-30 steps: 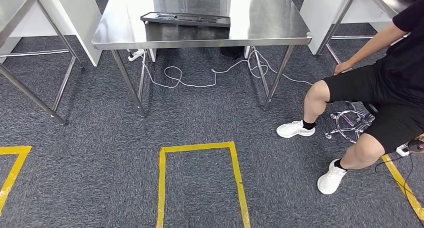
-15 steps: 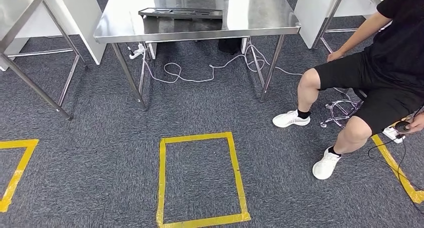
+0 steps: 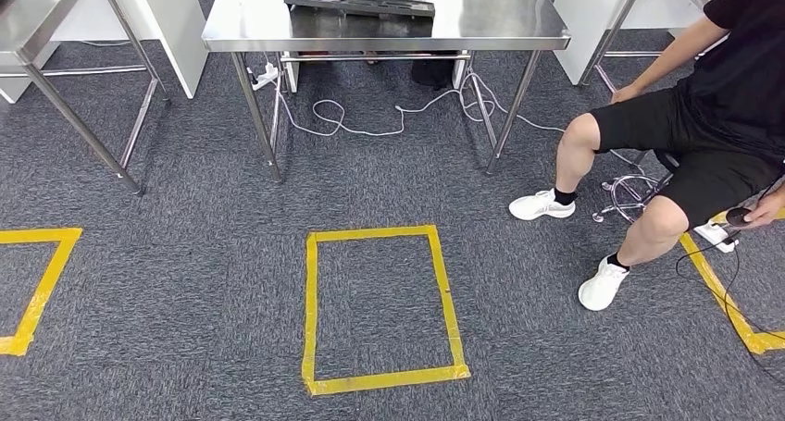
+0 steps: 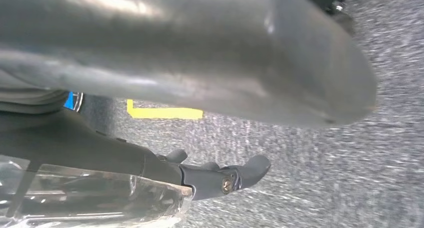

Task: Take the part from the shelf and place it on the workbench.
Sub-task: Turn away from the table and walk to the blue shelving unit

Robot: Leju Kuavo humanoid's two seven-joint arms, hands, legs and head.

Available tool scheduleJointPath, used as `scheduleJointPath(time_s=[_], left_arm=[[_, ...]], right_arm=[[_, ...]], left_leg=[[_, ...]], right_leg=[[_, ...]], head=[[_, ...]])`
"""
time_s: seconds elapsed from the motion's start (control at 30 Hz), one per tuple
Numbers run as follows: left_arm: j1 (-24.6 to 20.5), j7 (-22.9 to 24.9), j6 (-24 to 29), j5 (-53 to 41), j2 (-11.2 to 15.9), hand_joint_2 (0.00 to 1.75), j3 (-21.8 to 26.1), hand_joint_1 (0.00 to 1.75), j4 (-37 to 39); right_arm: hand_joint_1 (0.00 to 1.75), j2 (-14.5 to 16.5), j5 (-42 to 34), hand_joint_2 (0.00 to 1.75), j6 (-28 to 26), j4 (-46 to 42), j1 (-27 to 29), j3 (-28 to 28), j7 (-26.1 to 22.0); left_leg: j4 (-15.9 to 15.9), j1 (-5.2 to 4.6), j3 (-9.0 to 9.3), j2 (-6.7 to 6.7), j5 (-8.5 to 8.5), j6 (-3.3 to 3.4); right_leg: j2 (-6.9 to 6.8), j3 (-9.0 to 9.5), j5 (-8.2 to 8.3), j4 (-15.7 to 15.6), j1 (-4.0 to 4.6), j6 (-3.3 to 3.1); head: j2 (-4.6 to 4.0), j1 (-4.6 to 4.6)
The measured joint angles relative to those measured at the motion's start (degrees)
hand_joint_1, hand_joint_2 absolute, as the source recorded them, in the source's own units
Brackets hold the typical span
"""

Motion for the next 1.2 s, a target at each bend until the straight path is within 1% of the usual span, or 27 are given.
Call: scheduleJointPath(time_s=[0.03,0.07,0.1,0.13,0.17,0.2,0.27,0.3,0.33,0.4,0.43,0.47,0.5,0.53,0.6,0.63,0.7,0.77,0.83,0.87,0.93,0.97,1.0,1.03,1.1,1.13,1.2], left_arm=[[0.0,0.0,0.1,0.0,0.0,0.00,0.0,0.00,0.0],[0.0,0.1,0.2,-0.1,-0.1,0.00,0.0,0.00,0.0],[0.0,0.1,0.2,-0.2,-0.2,0.00,0.0,0.00,0.0],[-0.1,0.1,0.3,-0.3,-0.3,0.00,0.0,0.00,0.0],[-0.1,0.1,0.3,-0.4,-0.3,0.00,0.0,0.00,0.0],[-0.1,0.2,0.3,-0.5,-0.4,0.00,0.0,0.00,0.0],[-0.2,0.2,0.3,-0.5,-0.4,0.00,0.0,0.00,0.0],[-0.2,0.3,0.3,-0.5,-0.4,0.00,0.0,0.00,0.0],[-0.1,0.3,0.3,-0.5,-0.4,0.00,0.0,0.00,0.0],[-0.1,0.3,0.3,-0.5,-0.4,0.00,0.0,0.00,0.0],[-0.1,0.3,0.3,-0.5,-0.4,0.00,0.0,0.00,0.0],[0.0,0.3,0.4,-0.5,-0.4,0.00,0.0,0.00,0.0],[0.0,0.3,0.4,-0.5,-0.4,0.00,0.0,0.00,0.0],[0.0,0.3,0.5,-0.4,-0.4,0.00,0.0,0.00,0.0],[0.0,0.3,0.5,-0.4,-0.4,0.00,0.0,0.00,0.0],[0.0,0.3,0.5,-0.4,-0.4,0.00,0.0,0.00,0.0],[0.2,0.3,0.5,-0.4,-0.4,0.00,0.0,0.00,0.0],[0.3,0.3,0.6,-0.4,-0.4,0.00,0.0,0.00,0.0],[0.2,0.3,0.6,-0.4,-0.4,0.00,0.0,0.00,0.0],[0.2,0.3,0.6,-0.4,-0.4,0.00,0.0,0.00,0.0],[0.2,0.3,0.7,-0.4,-0.3,0.00,0.0,0.00,0.0],[0.2,0.3,0.6,-0.4,-0.3,0.00,0.0,0.00,0.0],[0.2,0.3,0.6,-0.4,-0.4,0.00,0.0,0.00,0.0],[0.2,0.3,0.6,-0.4,-0.4,0.00,0.0,0.00,0.0],[0.1,0.3,0.6,-0.4,-0.4,0.00,0.0,0.00,0.0],[0.1,0.3,0.6,-0.4,-0.4,0.00,0.0,0.00,0.0],[0.0,0.2,0.7,-0.4,-0.3,0.00,0.0,0.00,0.0]], right_arm=[[0.00,0.0,0.0,0.00,0.0,0.0,0.0,0.0,0.0],[0.00,-0.1,0.0,0.00,0.0,0.0,0.0,0.0,0.0],[0.00,-0.1,0.0,0.00,0.0,0.0,-0.1,-0.1,0.0],[0.00,-0.2,0.0,0.00,0.0,0.0,-0.2,-0.1,0.1],[0.00,-0.3,0.0,0.00,0.0,0.0,-0.4,-0.2,0.1],[0.00,-0.3,0.0,0.00,0.0,0.0,-0.5,-0.2,0.1],[0.00,-0.2,0.0,0.00,0.0,0.0,-0.5,-0.4,0.1],[0.00,-0.1,0.0,0.00,0.0,0.0,-0.4,-0.4,0.1],[0.00,-0.1,0.0,0.00,0.0,0.0,-0.3,-0.4,0.1],[0.00,0.0,0.0,0.00,0.0,0.0,-0.1,-0.5,0.1],[0.00,0.1,0.0,0.00,0.0,0.0,0.0,-0.5,0.1],[0.00,0.1,0.0,0.00,0.0,0.0,0.1,-0.5,0.1],[0.00,0.2,0.0,0.00,0.0,0.0,0.2,-0.5,0.1],[0.00,0.2,0.0,0.00,0.0,0.0,0.3,-0.5,0.1],[0.00,0.3,0.0,0.00,0.0,0.0,0.3,-0.5,0.0],[0.00,0.3,0.0,0.00,0.1,0.0,0.1,-0.5,0.0],[0.00,0.3,0.0,0.00,0.2,0.0,-0.1,-0.5,0.0],[0.00,0.4,0.0,0.00,0.4,0.0,-0.2,-0.5,0.0],[0.00,0.3,0.0,0.00,0.5,0.0,-0.1,-0.5,0.0],[0.00,0.3,0.0,0.00,0.5,0.0,-0.1,-0.5,0.0],[0.00,0.3,0.0,0.00,0.6,0.0,0.1,-0.5,-0.1],[0.00,0.3,0.0,0.00,0.6,0.0,0.1,-0.5,-0.1],[0.00,0.3,0.0,0.00,0.6,0.0,0.2,-0.5,0.0],[0.00,0.3,0.0,0.00,0.6,0.0,0.3,-0.5,0.0],[0.00,0.2,0.1,0.00,0.6,0.0,0.4,-0.5,0.0],[0.00,0.2,0.1,0.00,0.6,0.0,0.3,-0.5,-0.1],[0.00,0.3,0.3,0.00,0.6,0.0,0.1,-0.5,-0.1]], left_leg=[[0.0,-0.30,-0.79,0.04,0.67,0.02],[0.0,-0.54,-1.46,0.05,1.32,0.02],[0.1,-0.76,-1.93,0.06,1.90,-0.03],[0.1,-0.95,-2.25,0.08,2.44,-0.18],[0.1,-1.02,-2.40,0.18,2.96,-0.39],[0.1,-1.00,-2.47,0.29,3.41,-0.71],[0.0,-0.77,-2.68,0.41,4.01,-1.47],[0.5,-0.59,-2.99,0.29,3.22,-1.86],[2.0,-0.40,-3.54,0.13,1.44,-2.26],[8.0,0.19,-5.37,-0.18,-4.04,-3.18],[11.6,0.57,-6.25,-0.24,-6.12,-3.71],[14.3,0.96,-6.62,-0.26,-7.03,-4.25],[15.0,1.38,-6.03,-0.24,-6.81,-4.76],[13.4,1.81,-4.23,-0.24,-5.71,-5.23],[5.7,2.65,1.42,-1.00,-3.30,-5.97],[2.4,2.86,3.62,-1.71,-2.67,-6.05],[-0.5,2.80,5.21,-2.63,-2.84,-5.55],[-0.9,2.56,4.90,-1.93,-2.67,-4.33],[-1.5,2.55,4.70,-0.89,-2.00,-2.96],[-1.7,2.59,4.57,-0.28,-1.71,-2.46],[-1.8,2.45,4.18,0.87,-1.47,-2.06],[-1.8,2.41,4.04,1.42,-1.40,-2.06],[-1.7,2.40,3.96,1.94,-1.34,-2.10],[-1.7,2.43,3.95,2.45,-1.28,-2.19],[-1.6,2.44,4.07,3.44,-1.25,-2.64],[-1.6,2.31,4.14,3.87,-1.31,-3.03],[-1.5,1.92,4.30,4.63,-1.42,-3.82]], right_leg=[[0.05,1.46,1.48,-0.7,0.25,0.26],[0.08,3.89,2.81,-3.3,0.61,0.15],[0.08,7.19,3.14,-7.5,1.07,-0.51],[0.01,10.49,2.59,-12.3,1.49,-1.40],[-0.03,12.88,1.69,-16.1,1.87,-2.22],[-0.06,14.30,0.88,-18.8,2.17,-2.91],[-0.07,14.33,1.27,-20.1,1.80,-3.65],[-0.10,14.09,1.86,-20.3,1.42,-4.18],[-0.15,13.76,2.51,-20.5,1.01,-4.67],[-0.24,12.73,3.58,-20.5,0.74,-5.22],[-0.29,12.20,4.00,-20.5,0.69,-5.13],[-0.31,11.72,4.36,-20.4,0.58,-4.93],[-0.27,11.38,4.65,-20.4,0.41,-4.65],[-0.18,11.18,4.87,-20.2,0.17,-4.38],[0.23,10.52,5.05,-19.5,-0.21,-3.80],[0.52,9.98,5.09,-19.0,-0.25,-3.41],[1.17,9.01,5.29,-18.3,-0.07,-2.50],[1.83,8.58,5.73,-18.2,0.13,-1.56],[1.78,6.96,4.66,-16.1,0.11,-1.31],[1.56,5.37,3.25,-13.2,0.05,-1.51],[1.26,1.52,0.17,-5.6,-0.21,-1.78],[1.22,0.15,-0.67,-2.7,-0.32,-1.58],[1.13,-0.11,-0.60,-1.9,-0.44,-1.14],[0.87,0.83,0.32,-3.3,-0.62,-0.54],[-1.09,5.19,3.31,-11.3,-1.11,0.59],[-2.19,7.00,4.44,-14.9,-1.04,0.75],[-3.16,8.16,5.22,-17.9,-0.78,0.10]], head=[[0.00,0.01],[0.00,0.01],[0.00,-0.06],[0.00,-0.03],[-0.01,-0.06],[-0.01,-0.10],[-0.01,-0.12],[-0.01,-0.15],[-0.01,-0.27],[-0.01,-0.49],[-0.01,-0.57],[-0.01,-0.55],[0.00,-0.58],[0.00,-0.57],[-0.01,-0.61],[-0.01,-0.58],[0.00,-0.53],[0.00,-0.49],[0.00,-0.32],[0.00,-0.19],[0.00,0.07],[-0.01,0.10],[-0.01,0.15],[-0.01,0.22],[0.00,0.37],[-0.01,0.44],[-0.01,0.37]])
